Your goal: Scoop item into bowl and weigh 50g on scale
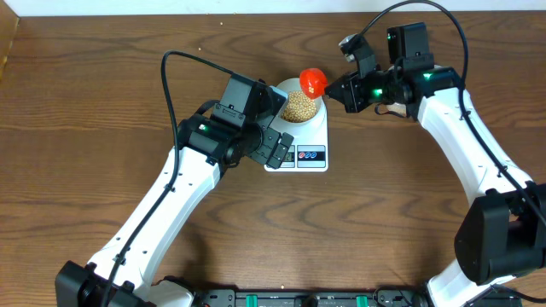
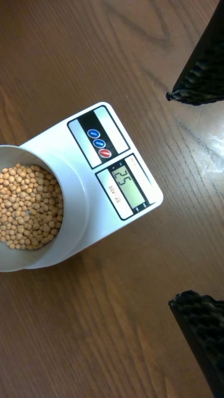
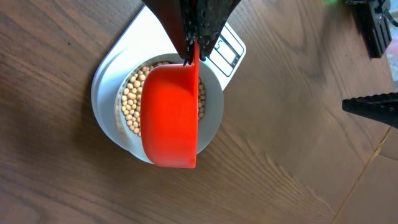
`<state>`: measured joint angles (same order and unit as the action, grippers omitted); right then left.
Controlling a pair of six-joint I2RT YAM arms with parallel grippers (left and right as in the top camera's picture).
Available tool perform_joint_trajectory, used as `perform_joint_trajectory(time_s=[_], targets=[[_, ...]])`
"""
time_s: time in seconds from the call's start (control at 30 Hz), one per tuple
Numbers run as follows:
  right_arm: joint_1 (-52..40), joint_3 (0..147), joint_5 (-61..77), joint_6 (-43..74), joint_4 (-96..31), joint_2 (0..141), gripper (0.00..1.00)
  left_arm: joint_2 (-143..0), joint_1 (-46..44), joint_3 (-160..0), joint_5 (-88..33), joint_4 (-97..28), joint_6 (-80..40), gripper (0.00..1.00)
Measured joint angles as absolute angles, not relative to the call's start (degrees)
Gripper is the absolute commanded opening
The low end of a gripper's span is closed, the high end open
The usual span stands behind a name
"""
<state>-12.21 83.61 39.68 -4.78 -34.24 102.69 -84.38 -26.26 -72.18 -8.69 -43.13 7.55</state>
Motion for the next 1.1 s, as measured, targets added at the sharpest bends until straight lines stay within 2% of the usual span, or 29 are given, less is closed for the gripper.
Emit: perform_joint_trajectory(time_s=[0.5, 0.83, 0.93, 1.1], targets=[[-11.35, 83.61, 43.13, -4.78, -34.35, 102.69, 0.01, -84.38, -26.26, -72.18, -8.69, -43.13, 7.55, 0.98], [0.19, 83.61, 51.2, -4.8, -36.73, 102.59, 0.02, -84.38, -26.26, -72.18, -8.69, -43.13, 7.55, 0.98], [5.41, 83.61, 49.08, -4.84, -38.92, 101.32, 0.02, -84.38, -26.26, -72.18, -8.69, -43.11, 7.55, 0.98], [9.63, 83.61, 35.07, -4.84, -42.59, 95.26, 0.01, -84.38, -26.26, -72.18, -8.69, -43.13, 7.55, 0.98]])
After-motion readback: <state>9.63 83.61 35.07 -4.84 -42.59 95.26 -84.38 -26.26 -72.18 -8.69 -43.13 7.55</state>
